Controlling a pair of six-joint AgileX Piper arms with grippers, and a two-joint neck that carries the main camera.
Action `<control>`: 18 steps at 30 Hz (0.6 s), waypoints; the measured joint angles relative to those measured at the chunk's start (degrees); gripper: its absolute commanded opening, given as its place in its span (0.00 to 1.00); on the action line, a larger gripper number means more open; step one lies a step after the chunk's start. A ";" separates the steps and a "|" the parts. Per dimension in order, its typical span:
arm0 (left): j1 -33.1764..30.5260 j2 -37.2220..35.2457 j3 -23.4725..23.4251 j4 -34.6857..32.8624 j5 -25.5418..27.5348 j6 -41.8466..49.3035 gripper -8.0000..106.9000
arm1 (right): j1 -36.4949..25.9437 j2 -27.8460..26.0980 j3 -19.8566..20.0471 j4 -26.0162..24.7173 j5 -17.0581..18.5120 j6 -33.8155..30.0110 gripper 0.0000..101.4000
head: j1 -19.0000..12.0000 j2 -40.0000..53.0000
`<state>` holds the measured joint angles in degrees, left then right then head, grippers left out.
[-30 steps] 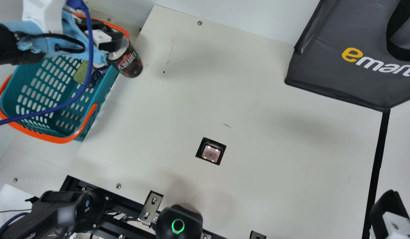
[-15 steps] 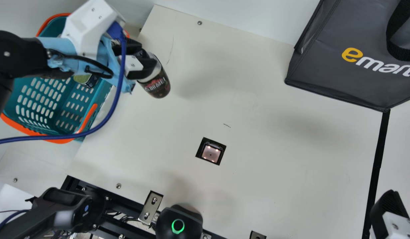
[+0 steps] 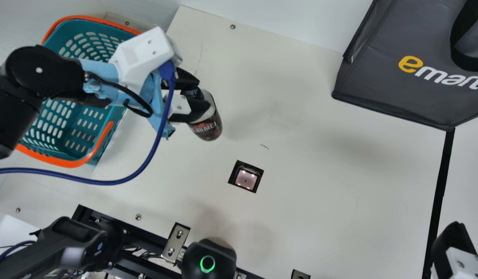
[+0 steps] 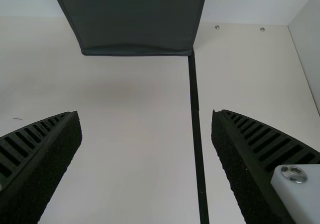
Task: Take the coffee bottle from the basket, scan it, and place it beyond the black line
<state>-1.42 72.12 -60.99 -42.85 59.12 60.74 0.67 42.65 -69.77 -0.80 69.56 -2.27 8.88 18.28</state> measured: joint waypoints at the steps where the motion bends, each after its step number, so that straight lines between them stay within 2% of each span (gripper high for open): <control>1: -0.19 0.23 0.15 -0.48 0.51 0.92 0.16 | 0.00 0.00 0.00 0.00 0.00 0.00 0.90 | 0.00 0.00; 18: -1.92 2.27 0.53 -5.12 6.25 11.35 0.16 | 0.00 0.00 0.00 0.00 0.00 0.00 0.90 | 0.00 0.00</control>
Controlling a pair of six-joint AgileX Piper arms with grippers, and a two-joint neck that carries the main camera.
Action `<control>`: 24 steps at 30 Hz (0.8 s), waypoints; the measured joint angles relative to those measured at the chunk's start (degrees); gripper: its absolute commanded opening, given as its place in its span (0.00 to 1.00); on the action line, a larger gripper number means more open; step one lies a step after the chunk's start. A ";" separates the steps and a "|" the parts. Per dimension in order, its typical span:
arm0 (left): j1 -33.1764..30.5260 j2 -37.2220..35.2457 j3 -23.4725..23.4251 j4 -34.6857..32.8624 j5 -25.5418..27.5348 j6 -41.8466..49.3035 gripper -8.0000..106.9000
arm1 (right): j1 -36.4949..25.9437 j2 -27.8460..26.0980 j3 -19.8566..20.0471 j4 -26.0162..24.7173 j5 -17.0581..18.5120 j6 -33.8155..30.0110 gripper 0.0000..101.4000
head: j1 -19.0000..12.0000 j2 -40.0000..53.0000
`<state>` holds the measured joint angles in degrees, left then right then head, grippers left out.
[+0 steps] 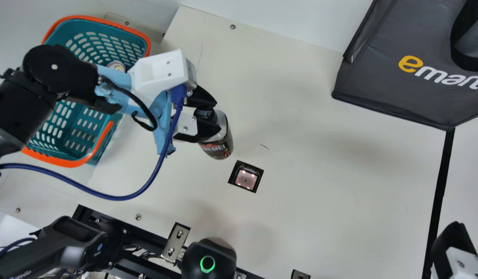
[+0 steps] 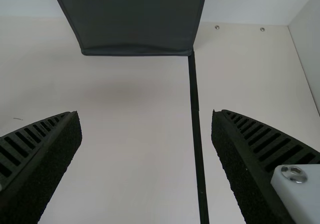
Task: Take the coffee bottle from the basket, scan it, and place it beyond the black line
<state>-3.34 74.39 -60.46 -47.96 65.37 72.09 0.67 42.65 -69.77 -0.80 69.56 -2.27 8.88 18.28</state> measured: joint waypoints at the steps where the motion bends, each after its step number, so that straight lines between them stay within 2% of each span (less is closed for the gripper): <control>1: -0.14 0.00 0.13 -0.16 0.11 0.48 0.16 | 0.00 0.00 0.00 0.00 0.00 0.00 0.90 | 0.00 0.00; 9: -1.80 0.38 0.99 -0.90 -0.10 3.32 0.16 | 0.00 0.00 0.00 0.00 0.00 0.00 0.90 | 0.00 0.00; 24: -2.26 3.66 2.84 -2.01 -4.49 9.85 0.16 | 0.00 0.00 0.00 0.00 0.00 0.00 0.90 | 0.00 0.00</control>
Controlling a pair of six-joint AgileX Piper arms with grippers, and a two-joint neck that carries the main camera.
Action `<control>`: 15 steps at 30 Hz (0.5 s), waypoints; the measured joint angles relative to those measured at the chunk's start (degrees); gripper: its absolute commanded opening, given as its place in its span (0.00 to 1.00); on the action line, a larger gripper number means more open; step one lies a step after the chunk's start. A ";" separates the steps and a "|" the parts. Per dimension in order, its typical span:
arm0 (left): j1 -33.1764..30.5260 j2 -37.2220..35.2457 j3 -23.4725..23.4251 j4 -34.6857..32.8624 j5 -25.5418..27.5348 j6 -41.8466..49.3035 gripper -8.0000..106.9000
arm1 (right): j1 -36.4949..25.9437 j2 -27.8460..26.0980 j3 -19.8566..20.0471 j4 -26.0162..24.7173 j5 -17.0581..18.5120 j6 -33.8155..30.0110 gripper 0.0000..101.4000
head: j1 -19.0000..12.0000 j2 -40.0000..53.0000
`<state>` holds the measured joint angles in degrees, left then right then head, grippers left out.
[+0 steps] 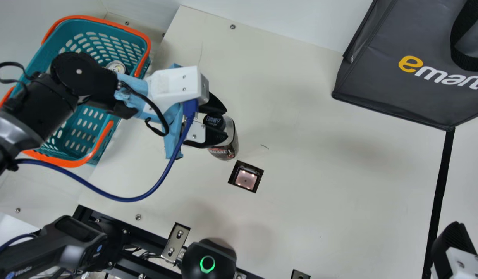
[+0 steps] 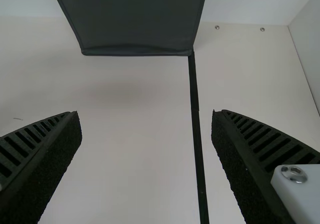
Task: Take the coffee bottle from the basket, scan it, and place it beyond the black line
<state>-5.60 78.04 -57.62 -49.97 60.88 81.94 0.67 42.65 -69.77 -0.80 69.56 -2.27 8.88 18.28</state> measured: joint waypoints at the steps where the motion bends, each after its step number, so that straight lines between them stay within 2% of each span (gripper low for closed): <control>1: 0.00 0.30 0.04 -0.16 -0.31 0.43 0.16 | 0.00 0.00 0.00 0.00 0.00 0.00 0.90 | 0.00 0.00; 15: 0.20 3.15 -0.07 -0.37 -4.10 3.99 0.16 | 0.00 0.00 0.00 0.00 0.00 0.00 0.90 | 0.00 0.00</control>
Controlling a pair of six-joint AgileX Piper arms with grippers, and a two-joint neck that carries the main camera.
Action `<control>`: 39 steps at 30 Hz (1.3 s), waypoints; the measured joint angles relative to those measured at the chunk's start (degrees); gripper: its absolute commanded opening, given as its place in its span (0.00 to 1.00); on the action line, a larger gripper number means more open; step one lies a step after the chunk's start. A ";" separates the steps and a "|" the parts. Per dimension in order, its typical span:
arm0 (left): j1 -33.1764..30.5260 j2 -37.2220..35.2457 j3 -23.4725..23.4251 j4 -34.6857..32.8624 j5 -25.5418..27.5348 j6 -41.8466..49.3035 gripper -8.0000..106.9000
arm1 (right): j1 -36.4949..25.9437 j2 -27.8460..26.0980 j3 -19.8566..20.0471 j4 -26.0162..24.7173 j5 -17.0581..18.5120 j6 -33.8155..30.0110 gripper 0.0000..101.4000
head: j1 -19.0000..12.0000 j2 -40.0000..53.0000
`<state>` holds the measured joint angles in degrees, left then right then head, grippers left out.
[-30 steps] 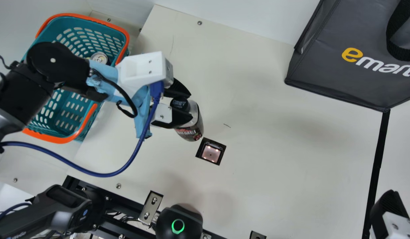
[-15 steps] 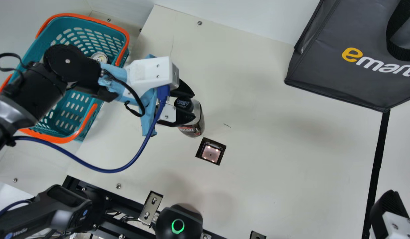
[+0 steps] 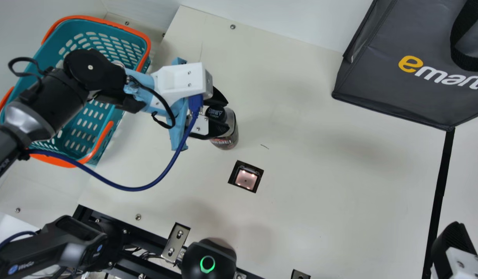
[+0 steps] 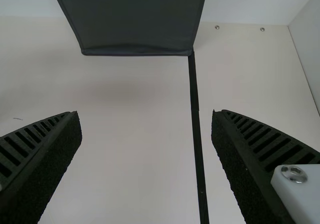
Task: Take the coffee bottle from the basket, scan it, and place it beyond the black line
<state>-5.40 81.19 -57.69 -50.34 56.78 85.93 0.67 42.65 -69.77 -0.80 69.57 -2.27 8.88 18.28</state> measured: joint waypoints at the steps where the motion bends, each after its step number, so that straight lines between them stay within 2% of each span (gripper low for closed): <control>1: 0.00 0.10 0.00 0.12 -0.13 0.00 0.16 | 0.00 0.00 0.00 0.00 0.00 0.00 0.90 | 0.00 0.00; 11: 0.00 0.81 0.11 0.12 -0.77 1.03 0.16 | 0.00 0.00 0.00 0.00 0.00 0.00 0.90 | 0.00 0.00; 35: 0.03 0.92 0.45 0.18 -1.80 1.90 0.85 | 0.00 0.00 0.00 0.00 0.00 0.00 0.90 | 0.00 0.00; 39: 0.59 0.68 0.55 0.19 -1.67 2.12 0.85 | 0.00 0.00 0.00 0.00 0.00 0.00 0.90 | -0.09 0.00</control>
<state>-4.81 81.88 -57.13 -50.16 55.11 88.04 0.67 42.65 -69.77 -0.80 69.57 -2.27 8.79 18.28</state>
